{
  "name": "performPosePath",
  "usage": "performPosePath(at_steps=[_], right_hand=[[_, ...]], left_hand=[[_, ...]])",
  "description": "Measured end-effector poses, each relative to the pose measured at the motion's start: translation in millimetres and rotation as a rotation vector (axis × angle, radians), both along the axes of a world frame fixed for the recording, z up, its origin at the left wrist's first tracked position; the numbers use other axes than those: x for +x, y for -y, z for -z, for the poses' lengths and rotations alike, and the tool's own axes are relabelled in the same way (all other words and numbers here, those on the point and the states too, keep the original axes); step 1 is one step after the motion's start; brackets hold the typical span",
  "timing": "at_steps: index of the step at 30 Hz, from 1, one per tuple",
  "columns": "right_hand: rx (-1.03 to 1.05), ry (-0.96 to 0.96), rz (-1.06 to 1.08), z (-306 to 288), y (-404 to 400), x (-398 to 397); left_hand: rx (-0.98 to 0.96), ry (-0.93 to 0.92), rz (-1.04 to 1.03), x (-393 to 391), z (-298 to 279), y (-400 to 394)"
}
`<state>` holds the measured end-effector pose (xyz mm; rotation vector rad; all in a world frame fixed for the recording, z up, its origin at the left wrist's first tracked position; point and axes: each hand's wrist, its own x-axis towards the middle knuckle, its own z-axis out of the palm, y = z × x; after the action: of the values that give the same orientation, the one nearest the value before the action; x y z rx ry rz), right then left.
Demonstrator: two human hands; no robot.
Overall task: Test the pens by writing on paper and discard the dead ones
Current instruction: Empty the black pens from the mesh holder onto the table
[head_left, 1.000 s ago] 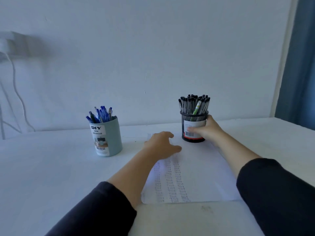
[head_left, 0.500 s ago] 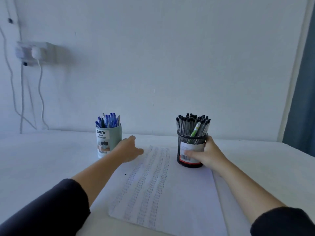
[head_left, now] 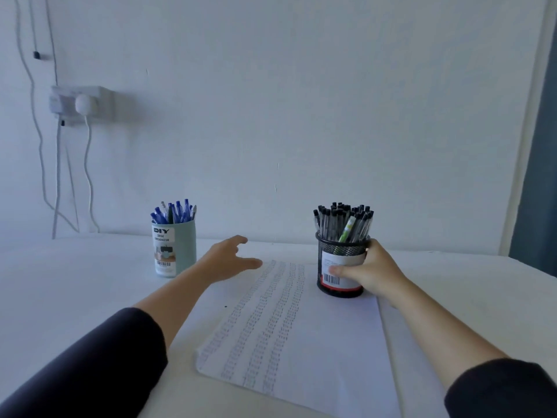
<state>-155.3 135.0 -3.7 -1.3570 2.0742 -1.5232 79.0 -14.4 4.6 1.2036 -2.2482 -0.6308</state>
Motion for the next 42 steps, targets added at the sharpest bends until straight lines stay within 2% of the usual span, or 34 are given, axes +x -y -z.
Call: performPosePath(at_steps=[8,14,18,23,29,32,36,39,42], right_hand=[[-0.075,0.077,-0.029,-9.8,0.2,18.5],[-0.060,0.127,-0.213,-13.3,-2.2,45.5],[-0.002,0.137,-0.312,-18.4,-5.2,50.8],[0.150,0.052,-0.366,-20.1,-7.2,43.8],[0.624,-0.304,-0.281,-14.3,-20.6,11.5],[0.704,-0.413,-0.277,-9.6,-17.8,8.7],[0.858,-0.529,-0.258,-22.4,-19.4,0.8],[1.008,-0.601,-0.250,-35.9,-28.7,-8.7],[1.059,-0.615,-0.251,-39.6,-30.9,-11.3]], left_hand=[[0.079,-0.103,0.366,-40.7,-5.2,-49.6],[0.159,-0.389,0.394,-49.0,-3.5,-70.6],[0.174,-0.505,0.370,-49.3,-1.3,-76.5],[0.111,-0.512,0.266,-44.0,-0.3,-71.0],[0.009,-0.474,0.032,-21.8,-4.4,-42.8],[-0.003,-0.528,-0.105,-6.7,-4.1,-24.2],[-0.070,-0.506,-0.233,4.1,-1.6,-4.4],[-0.053,-0.508,-0.257,7.3,-0.5,-1.1],[-0.002,-0.546,-0.282,18.0,0.3,0.4]])
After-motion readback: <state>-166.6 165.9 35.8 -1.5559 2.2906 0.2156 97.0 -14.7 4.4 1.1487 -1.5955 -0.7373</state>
